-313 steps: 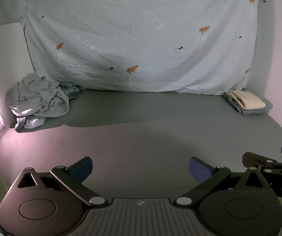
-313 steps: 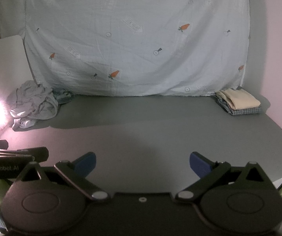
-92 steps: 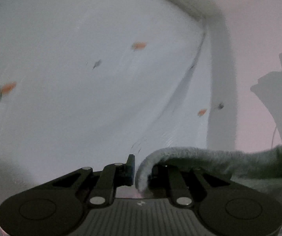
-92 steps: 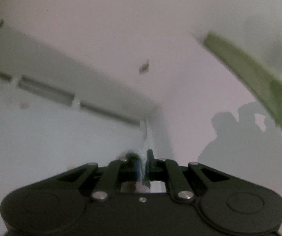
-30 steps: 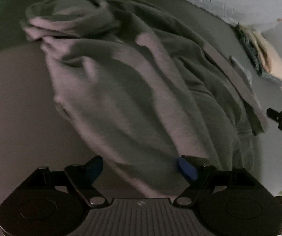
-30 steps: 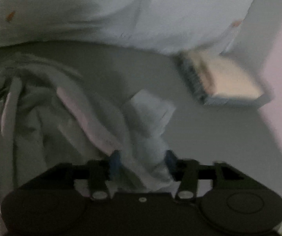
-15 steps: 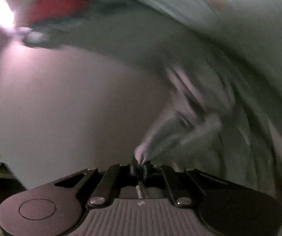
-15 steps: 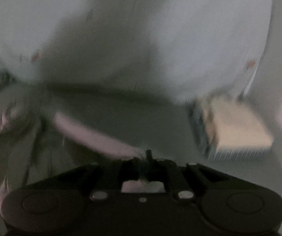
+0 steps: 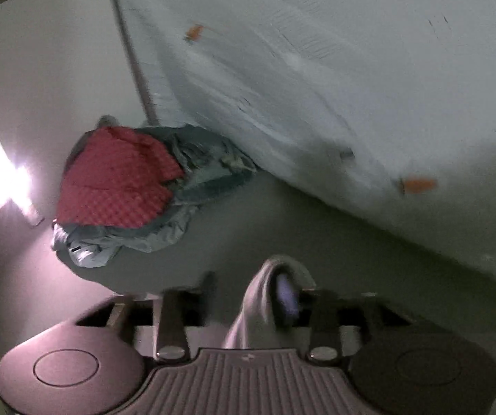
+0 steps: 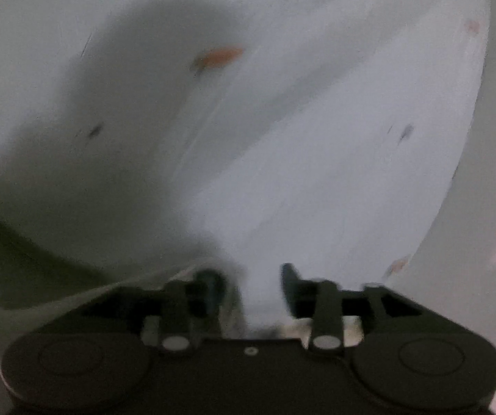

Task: Fold clothes

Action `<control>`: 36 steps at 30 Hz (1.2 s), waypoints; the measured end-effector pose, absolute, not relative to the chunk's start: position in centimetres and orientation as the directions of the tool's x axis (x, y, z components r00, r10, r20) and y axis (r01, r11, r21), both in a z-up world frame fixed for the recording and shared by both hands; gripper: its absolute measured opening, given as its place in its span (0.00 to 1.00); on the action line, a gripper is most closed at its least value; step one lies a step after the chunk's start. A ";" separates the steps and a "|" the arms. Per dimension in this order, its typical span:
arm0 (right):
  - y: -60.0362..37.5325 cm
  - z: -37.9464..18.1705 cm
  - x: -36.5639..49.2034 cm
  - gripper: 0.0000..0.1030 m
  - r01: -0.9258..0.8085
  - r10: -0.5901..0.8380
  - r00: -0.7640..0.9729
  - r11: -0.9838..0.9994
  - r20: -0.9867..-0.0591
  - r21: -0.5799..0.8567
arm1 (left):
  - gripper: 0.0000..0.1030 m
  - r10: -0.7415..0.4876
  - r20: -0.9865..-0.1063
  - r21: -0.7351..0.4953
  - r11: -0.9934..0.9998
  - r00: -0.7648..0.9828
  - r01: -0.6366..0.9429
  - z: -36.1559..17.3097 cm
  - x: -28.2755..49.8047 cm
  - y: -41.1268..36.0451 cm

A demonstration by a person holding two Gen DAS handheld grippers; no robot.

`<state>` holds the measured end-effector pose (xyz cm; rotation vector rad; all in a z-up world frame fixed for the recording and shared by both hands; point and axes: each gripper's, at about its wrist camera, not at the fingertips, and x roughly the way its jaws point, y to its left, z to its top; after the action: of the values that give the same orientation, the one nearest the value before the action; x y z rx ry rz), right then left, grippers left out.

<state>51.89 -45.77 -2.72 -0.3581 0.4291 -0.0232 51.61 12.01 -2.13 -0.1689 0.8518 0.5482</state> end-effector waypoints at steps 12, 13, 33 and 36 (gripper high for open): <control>-45.2 -19.8 39.9 0.44 -0.084 0.222 0.459 0.975 -0.861 0.206 | 0.63 0.058 -0.965 0.002 0.977 0.257 -0.212 -18.4 36.2 1.3; -44.9 -20.6 39.6 0.44 -0.089 0.233 0.445 0.972 -0.865 0.216 | 0.63 0.065 -0.967 0.013 0.978 0.246 -0.209 -19.1 35.8 0.7; -45.3 -18.8 31.2 0.17 -0.247 0.371 0.168 0.913 -0.913 0.325 | 0.14 0.182 -0.966 0.062 0.854 0.184 -0.516 -14.8 28.0 3.0; -45.7 -16.5 32.6 0.53 -0.252 0.349 0.270 0.925 -0.897 0.284 | 0.37 0.159 -0.969 0.037 0.850 0.190 -0.525 -14.5 27.0 3.8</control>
<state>32.57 -45.67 -16.48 0.0912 1.2328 0.4055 26.99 3.84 -14.50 -0.3350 1.2974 0.4936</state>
